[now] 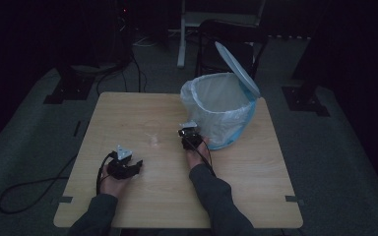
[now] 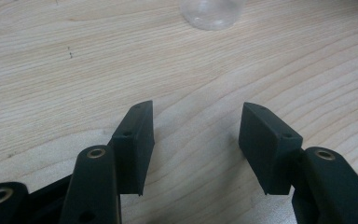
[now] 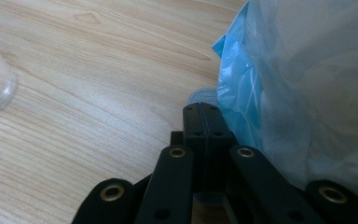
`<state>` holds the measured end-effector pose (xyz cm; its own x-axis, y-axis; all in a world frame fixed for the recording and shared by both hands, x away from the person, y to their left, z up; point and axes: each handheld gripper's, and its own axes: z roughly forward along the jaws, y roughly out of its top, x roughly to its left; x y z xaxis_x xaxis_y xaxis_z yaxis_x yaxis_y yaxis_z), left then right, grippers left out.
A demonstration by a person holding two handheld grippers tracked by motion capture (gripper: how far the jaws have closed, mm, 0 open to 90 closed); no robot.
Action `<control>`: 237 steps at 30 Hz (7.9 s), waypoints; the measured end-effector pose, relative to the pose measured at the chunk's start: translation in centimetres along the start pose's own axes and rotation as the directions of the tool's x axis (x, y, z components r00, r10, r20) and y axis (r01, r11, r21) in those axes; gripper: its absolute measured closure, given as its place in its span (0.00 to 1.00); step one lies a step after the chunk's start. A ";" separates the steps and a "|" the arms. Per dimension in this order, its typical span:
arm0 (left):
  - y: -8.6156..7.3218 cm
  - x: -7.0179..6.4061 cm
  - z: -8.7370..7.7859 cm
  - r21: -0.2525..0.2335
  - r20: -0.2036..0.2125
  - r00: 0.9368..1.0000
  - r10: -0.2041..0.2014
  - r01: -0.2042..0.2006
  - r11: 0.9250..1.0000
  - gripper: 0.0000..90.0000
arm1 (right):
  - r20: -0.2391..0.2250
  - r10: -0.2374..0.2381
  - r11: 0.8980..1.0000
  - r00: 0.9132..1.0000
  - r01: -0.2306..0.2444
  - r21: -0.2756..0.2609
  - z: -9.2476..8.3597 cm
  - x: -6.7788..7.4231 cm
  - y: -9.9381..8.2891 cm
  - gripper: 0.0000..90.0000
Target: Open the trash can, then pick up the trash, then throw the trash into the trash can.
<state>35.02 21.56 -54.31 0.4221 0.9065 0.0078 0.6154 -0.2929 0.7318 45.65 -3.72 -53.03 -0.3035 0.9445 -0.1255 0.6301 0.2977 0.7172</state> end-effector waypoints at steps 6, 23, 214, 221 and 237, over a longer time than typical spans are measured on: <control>0.0 0.0 0.0 -0.001 0.000 1.000 0.000 0.000 1.000 0.51 | -0.002 0.001 1.000 1.000 -0.001 -0.002 0.0 0.0 0.0 1.00; 0.8 0.0 -0.7 -0.001 0.023 1.000 0.006 -0.006 1.000 0.60 | -0.001 0.005 1.000 1.000 -0.005 -0.001 0.0 0.0 0.0 1.00; 19.8 -0.8 -6.7 -0.322 0.183 0.979 0.087 -0.024 0.947 0.97 | -0.006 -0.004 1.000 1.000 0.004 -0.025 0.0 -0.1 -0.3 1.00; 20.5 -1.1 -6.9 -0.327 0.187 0.977 0.102 -0.035 0.944 0.97 | -0.008 0.004 1.000 1.000 -0.004 -0.023 0.0 -0.1 -0.3 1.00; 21.7 -1.9 -7.1 -0.347 0.205 0.971 0.123 -0.046 0.937 0.97 | -0.005 0.001 1.000 1.000 -0.001 -0.025 0.0 -0.1 -0.3 1.00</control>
<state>42.83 15.67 -33.56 0.6225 0.7815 -0.0419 0.3259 -0.2101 0.9217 45.49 -3.90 -53.26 -0.3061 0.9442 -0.1214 0.6125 0.2930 0.7342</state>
